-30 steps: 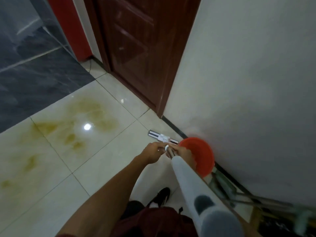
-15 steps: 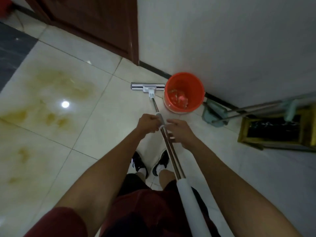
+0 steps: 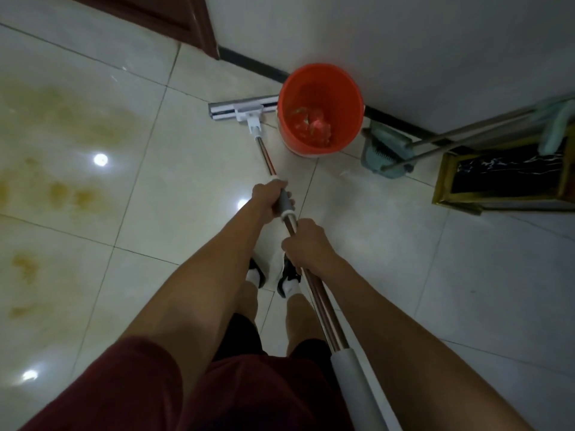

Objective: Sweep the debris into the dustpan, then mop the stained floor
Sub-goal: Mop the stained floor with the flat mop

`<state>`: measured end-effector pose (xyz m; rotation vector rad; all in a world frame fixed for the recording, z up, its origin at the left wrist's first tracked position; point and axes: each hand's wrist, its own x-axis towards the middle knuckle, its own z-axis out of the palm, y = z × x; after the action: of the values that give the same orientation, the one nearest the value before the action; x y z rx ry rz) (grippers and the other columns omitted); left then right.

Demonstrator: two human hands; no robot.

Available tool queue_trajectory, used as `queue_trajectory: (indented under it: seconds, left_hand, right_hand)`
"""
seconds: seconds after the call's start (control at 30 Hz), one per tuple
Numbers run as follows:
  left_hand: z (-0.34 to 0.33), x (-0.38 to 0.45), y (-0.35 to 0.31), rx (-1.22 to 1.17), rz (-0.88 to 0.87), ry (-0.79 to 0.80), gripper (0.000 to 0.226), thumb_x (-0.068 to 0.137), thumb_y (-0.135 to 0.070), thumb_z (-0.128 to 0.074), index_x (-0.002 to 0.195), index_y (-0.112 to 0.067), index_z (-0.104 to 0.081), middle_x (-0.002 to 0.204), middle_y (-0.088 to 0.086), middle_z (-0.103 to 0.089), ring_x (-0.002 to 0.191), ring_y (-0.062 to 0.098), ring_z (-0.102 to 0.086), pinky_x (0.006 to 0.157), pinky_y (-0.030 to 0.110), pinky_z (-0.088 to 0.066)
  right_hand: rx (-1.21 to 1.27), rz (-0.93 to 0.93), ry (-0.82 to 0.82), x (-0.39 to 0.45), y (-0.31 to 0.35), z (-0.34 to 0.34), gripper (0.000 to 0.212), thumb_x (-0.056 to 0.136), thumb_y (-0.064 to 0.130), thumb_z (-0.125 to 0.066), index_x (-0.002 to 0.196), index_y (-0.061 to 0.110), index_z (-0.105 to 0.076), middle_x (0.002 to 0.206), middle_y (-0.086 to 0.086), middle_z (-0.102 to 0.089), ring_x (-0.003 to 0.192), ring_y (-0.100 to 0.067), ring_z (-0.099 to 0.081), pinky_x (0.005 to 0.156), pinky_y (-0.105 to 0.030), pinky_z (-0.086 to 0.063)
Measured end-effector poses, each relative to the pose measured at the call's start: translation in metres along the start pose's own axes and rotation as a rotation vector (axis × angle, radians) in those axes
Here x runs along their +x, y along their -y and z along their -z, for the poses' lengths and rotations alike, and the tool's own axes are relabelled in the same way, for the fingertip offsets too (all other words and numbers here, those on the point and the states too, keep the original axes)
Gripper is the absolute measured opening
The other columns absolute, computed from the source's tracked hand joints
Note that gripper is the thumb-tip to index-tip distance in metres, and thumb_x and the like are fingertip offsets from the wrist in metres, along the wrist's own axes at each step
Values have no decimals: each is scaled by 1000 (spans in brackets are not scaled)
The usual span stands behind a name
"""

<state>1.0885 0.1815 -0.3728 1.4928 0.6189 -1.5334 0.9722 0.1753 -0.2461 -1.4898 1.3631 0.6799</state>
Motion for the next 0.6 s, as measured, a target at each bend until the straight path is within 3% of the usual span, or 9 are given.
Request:
queue_trajectory:
  seconds: [0.07, 0.23, 0.37, 0.47, 0.6]
  left_hand:
    - [-8, 4, 4, -13, -49, -54, 35, 92, -10, -66, 123, 2, -52, 88, 16, -61, 59, 25, -62, 52, 34, -55]
    - [-18, -8, 7, -47, -113, -67, 15, 91, -2, -64, 99, -1, -51, 83, 18, -59, 58, 28, -59, 52, 35, -53]
    - [-17, -18, 12, -89, -135, -64, 23, 90, -2, -64, 109, 2, -51, 85, 19, -59, 58, 29, -60, 53, 36, -54]
    - [-6, -25, 9, -144, -170, -92, 31, 91, -2, -63, 118, 2, -49, 84, 19, -59, 59, 28, -60, 52, 35, -55]
    - [24, -34, -3, -193, -222, -145, 21, 92, -2, -63, 108, 2, -50, 82, 18, -59, 58, 28, -60, 48, 34, -55]
  right_hand:
    - [-34, 42, -27, 0, -7, 4, 32, 87, 3, -56, 70, 19, -35, 70, -1, -45, 54, -13, -43, 46, -23, -31]
    - [-71, 121, -61, -10, -12, 15, 34, 89, 1, -57, 69, 18, -34, 69, 0, -44, 52, -11, -41, 45, -20, -28]
    - [-138, 174, -81, -17, -17, 18, 19, 87, 3, -58, 79, 13, -44, 70, 1, -47, 53, -10, -44, 46, -20, -31]
    - [-185, 234, -67, -21, -13, 17, 25, 85, 3, -59, 72, 15, -41, 68, 1, -47, 50, -11, -42, 45, -21, -31]
    - [-204, 343, -27, -24, 3, 7, 29, 83, 5, -61, 67, 16, -39, 67, -1, -50, 49, -13, -46, 44, -23, -34]
